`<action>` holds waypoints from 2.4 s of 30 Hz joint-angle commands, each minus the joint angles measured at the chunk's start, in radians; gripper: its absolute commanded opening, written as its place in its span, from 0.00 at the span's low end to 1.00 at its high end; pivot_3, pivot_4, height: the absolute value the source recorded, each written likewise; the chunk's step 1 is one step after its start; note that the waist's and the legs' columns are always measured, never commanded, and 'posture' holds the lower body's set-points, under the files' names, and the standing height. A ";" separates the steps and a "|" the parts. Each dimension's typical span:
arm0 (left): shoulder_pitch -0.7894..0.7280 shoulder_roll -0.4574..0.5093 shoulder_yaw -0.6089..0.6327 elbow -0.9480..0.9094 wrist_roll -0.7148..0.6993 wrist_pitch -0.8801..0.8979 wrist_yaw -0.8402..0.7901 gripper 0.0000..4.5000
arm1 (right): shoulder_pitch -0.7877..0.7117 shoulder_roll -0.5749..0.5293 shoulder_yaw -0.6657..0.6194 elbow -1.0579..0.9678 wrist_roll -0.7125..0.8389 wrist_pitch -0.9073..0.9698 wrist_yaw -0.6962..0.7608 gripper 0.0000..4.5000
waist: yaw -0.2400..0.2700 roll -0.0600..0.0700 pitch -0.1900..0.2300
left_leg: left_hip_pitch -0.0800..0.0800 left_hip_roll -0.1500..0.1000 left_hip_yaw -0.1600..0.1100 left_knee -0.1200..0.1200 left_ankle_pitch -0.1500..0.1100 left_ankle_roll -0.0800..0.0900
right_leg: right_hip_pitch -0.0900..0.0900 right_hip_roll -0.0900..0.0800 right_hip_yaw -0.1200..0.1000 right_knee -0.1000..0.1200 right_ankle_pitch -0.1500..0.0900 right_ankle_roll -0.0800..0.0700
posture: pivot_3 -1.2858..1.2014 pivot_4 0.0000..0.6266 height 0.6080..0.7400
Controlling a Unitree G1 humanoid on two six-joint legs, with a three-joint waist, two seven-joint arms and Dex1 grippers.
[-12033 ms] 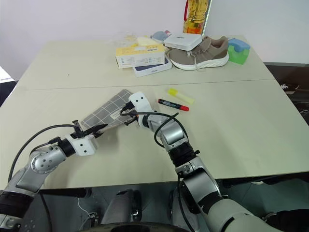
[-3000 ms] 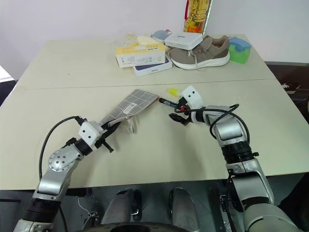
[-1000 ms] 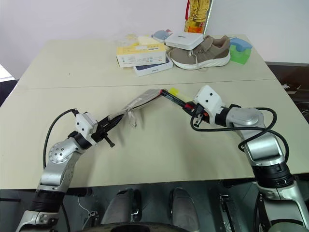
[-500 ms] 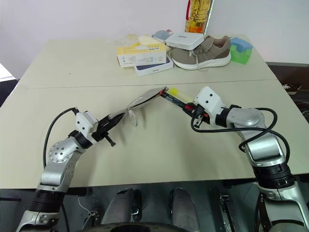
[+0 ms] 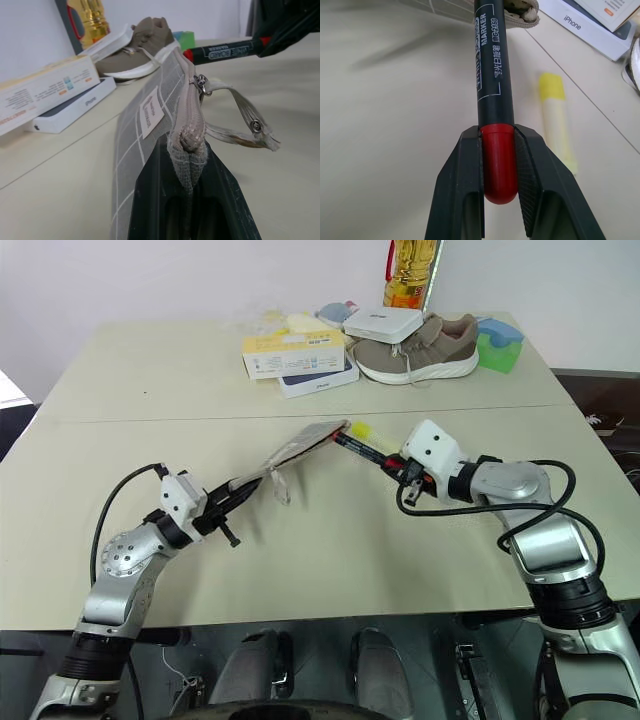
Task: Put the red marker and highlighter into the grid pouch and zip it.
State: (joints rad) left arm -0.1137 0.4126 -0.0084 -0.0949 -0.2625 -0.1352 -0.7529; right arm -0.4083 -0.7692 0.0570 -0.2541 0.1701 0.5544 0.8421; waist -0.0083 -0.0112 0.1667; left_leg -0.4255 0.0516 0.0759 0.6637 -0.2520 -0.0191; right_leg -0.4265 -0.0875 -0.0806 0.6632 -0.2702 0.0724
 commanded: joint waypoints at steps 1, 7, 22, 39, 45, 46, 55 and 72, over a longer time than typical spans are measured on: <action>-0.005 0.011 -0.007 -0.037 0.001 -0.028 -0.018 0.00 | -0.030 -0.020 -0.007 -0.045 -0.004 -0.018 0.007 0.07 | 0.000 0.000 0.000 | 0.000 0.000 0.000 0.000 0.000 0.000 | 0.000 0.000 0.000 0.000 0.000 0.000 | 0.52 0.24 0.88; 0.002 0.017 -0.008 -0.030 0.001 -0.040 -0.028 0.00 | -0.040 -0.026 -0.013 -0.055 -0.003 -0.012 0.014 0.07 | 0.000 0.000 0.000 | 0.000 0.000 0.000 0.000 0.000 0.000 | 0.000 0.000 0.000 0.000 0.000 0.000 | 0.52 0.24 0.88; 0.005 0.015 -0.015 -0.036 0.002 -0.042 -0.038 0.00 | -0.047 -0.055 0.003 -0.013 -0.047 -0.037 0.023 0.07 | 0.000 0.000 0.000 | 0.000 0.000 0.000 0.000 0.000 0.000 | 0.000 0.000 0.000 0.000 0.000 0.000 | 0.52 0.24 0.88; -0.074 0.103 -0.048 -0.037 -0.055 0.011 -0.228 0.00 | -0.090 -0.136 0.254 -0.137 -0.250 -0.246 0.196 0.07 | -0.001 0.000 0.000 | 0.000 0.000 0.000 0.001 0.000 0.000 | 0.000 0.000 0.000 0.000 0.000 0.000 | 0.52 0.24 0.88; -0.102 0.107 -0.053 -0.024 -0.066 0.030 -0.268 0.00 | -0.149 -0.042 0.318 -0.153 -0.289 -0.222 0.196 0.07 | -0.002 0.000 0.000 | 0.000 0.000 0.000 0.001 0.000 -0.001 | 0.000 0.000 0.000 0.000 0.000 0.000 | 0.52 0.24 0.88; -0.102 0.106 -0.052 -0.025 -0.065 0.032 -0.270 0.00 | -0.150 -0.037 0.320 -0.151 -0.294 -0.217 0.199 0.07 | -0.001 0.000 0.000 | 0.000 0.000 0.000 0.001 0.000 -0.001 | 0.000 0.000 0.000 0.000 0.000 0.000 | 0.52 0.24 0.88; -0.084 0.104 -0.036 -0.012 -0.037 0.023 -0.253 0.00 | -0.134 -0.025 0.248 -0.180 -0.243 -0.155 0.197 0.83 | 0.000 0.000 0.000 | 0.000 0.000 0.000 0.002 0.000 -0.001 | 0.000 0.000 0.000 0.000 0.000 0.000 | 0.52 0.24 0.88; -0.060 0.086 0.032 0.155 0.119 -0.135 0.003 0.00 | -0.195 0.178 -0.085 0.159 0.028 0.183 -0.117 0.97 | -0.004 0.000 0.000 | 0.001 0.000 0.000 0.001 0.000 0.000 | 0.001 0.000 0.000 0.001 0.000 0.000 | 0.52 0.24 0.88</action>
State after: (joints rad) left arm -0.1632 0.4989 -0.0091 0.0486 -0.1697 -0.2486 -0.7914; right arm -0.5783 -0.6042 -0.0247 -0.1522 0.2200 0.7447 0.7796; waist -0.0124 -0.0115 0.1666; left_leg -0.4243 0.0517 0.0760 0.6652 -0.2516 -0.0196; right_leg -0.4254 -0.0875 -0.0806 0.6646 -0.2701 0.0721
